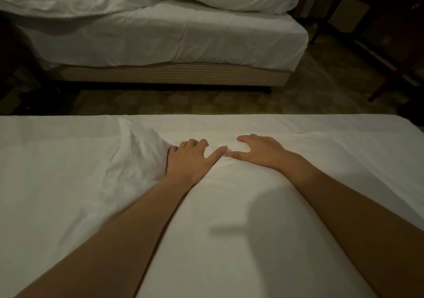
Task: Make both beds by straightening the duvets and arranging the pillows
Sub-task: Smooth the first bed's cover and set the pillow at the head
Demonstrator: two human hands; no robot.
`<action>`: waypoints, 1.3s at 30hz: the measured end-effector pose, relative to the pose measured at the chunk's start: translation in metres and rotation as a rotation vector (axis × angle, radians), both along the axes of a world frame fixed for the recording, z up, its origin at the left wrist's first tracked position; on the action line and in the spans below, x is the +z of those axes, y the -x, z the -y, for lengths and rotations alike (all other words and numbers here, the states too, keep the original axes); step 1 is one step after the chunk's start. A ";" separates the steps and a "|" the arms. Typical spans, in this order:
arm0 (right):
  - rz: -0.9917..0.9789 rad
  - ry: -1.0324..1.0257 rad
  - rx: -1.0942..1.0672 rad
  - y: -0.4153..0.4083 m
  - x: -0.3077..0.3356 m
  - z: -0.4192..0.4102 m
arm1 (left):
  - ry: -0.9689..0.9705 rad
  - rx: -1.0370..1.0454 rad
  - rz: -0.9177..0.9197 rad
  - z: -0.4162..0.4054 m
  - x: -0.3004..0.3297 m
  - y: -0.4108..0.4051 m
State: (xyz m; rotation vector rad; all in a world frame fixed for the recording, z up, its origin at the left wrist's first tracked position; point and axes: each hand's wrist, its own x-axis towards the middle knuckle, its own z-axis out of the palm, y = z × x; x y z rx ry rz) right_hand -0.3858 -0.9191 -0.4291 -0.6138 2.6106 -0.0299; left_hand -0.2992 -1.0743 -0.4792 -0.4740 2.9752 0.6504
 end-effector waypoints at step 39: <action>-0.247 0.243 -0.196 -0.054 0.005 0.009 | 0.161 -0.049 -0.301 0.001 0.004 -0.034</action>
